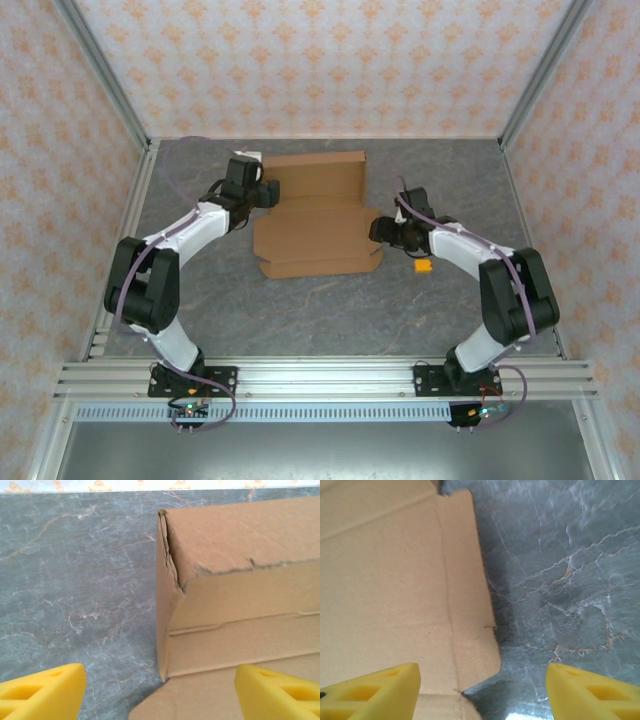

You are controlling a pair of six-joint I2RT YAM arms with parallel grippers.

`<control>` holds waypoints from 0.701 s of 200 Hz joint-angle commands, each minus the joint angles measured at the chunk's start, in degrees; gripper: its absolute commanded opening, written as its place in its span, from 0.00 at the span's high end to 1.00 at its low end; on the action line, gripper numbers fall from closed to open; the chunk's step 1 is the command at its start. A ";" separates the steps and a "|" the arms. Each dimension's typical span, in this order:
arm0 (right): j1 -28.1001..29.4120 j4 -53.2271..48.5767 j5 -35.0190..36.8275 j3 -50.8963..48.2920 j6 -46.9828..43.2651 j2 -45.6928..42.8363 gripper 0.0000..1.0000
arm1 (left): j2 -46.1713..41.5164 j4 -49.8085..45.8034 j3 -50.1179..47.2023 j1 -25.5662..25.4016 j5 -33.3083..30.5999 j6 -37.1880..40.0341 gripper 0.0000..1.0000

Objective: Fold the paper box

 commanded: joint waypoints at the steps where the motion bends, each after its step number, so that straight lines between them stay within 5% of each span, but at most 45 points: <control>1: -1.22 1.71 -2.50 2.12 1.22 4.01 0.35 | -3.70 0.88 -2.45 -0.24 3.53 -2.97 0.21; 46: -2.05 9.09 -10.43 1.07 3.17 8.33 0.49 | -10.18 0.92 -6.48 -0.27 5.74 -4.92 0.21; 140: -1.99 17.43 -13.01 -0.76 13.14 7.10 0.83 | -18.61 2.13 -12.28 -1.38 11.43 -14.45 0.24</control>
